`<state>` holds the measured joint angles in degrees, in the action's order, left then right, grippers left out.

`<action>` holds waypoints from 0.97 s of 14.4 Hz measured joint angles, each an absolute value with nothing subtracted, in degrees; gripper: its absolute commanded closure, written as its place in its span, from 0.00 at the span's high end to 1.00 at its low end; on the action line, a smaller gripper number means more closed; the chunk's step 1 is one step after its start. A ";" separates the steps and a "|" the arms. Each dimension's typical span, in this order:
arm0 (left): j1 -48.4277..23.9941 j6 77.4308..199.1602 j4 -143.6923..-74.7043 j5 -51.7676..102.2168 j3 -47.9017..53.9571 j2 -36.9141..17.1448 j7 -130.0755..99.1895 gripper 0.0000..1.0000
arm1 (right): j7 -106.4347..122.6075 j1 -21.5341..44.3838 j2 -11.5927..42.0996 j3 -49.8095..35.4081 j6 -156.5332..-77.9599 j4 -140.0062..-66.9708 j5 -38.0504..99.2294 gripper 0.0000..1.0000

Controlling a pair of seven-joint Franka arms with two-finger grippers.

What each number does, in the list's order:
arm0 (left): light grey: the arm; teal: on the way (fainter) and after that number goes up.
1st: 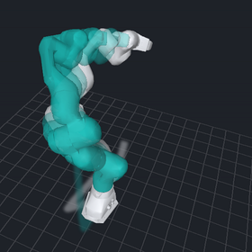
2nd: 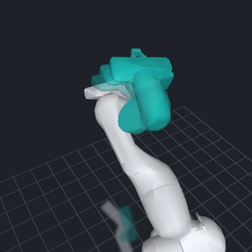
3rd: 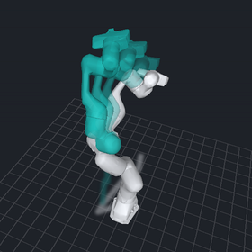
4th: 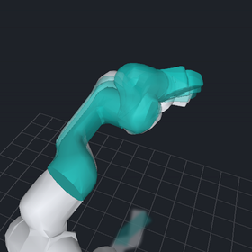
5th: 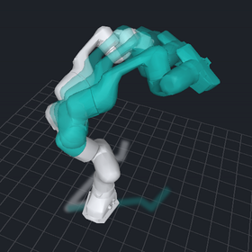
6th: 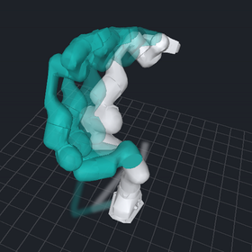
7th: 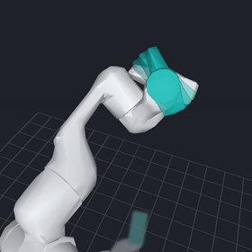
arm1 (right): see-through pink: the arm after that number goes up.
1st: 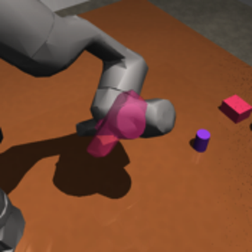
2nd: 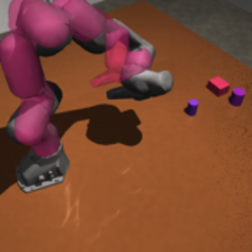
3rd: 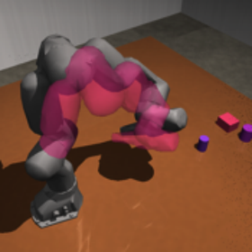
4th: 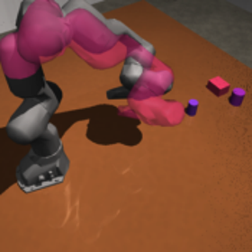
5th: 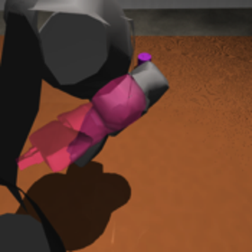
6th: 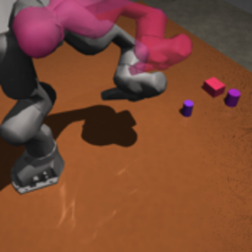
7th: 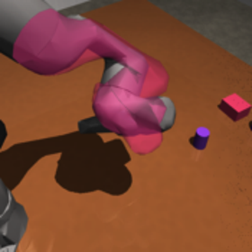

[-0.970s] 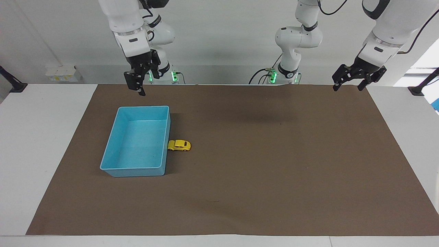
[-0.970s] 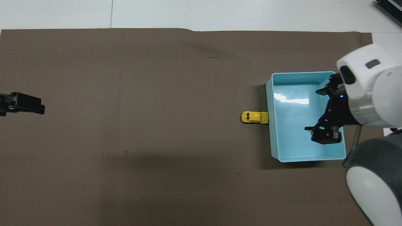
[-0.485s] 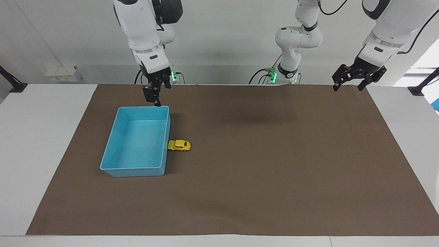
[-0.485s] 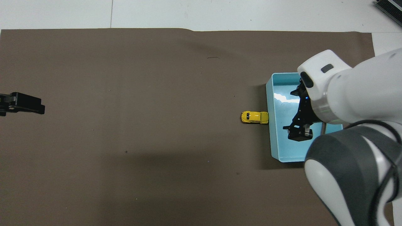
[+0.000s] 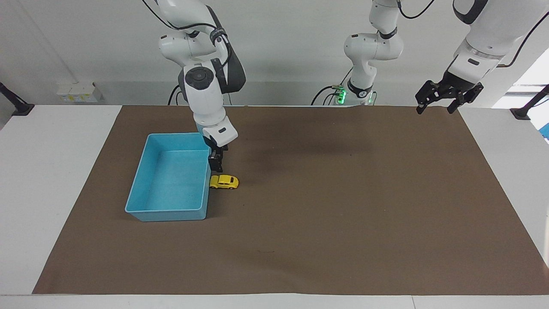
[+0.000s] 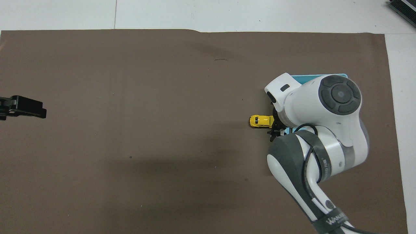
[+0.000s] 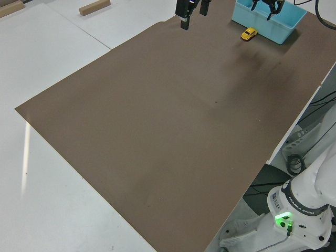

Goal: Wind up and store yellow beetle car
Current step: 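Grasp the yellow car beside the bin with the right gripper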

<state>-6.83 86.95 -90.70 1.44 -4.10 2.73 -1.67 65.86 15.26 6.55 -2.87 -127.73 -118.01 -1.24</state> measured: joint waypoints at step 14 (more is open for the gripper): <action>-6.83 86.93 -90.70 1.44 -4.10 2.73 -1.71 1.00 | 65.83 14.92 15.81 -2.83 -137.94 -118.53 -6.00 0.00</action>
<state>-6.83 86.93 -90.70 1.44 -4.10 2.73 -1.71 65.83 14.92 15.81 -2.83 -137.94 -118.53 -6.00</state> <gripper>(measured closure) 0.000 0.520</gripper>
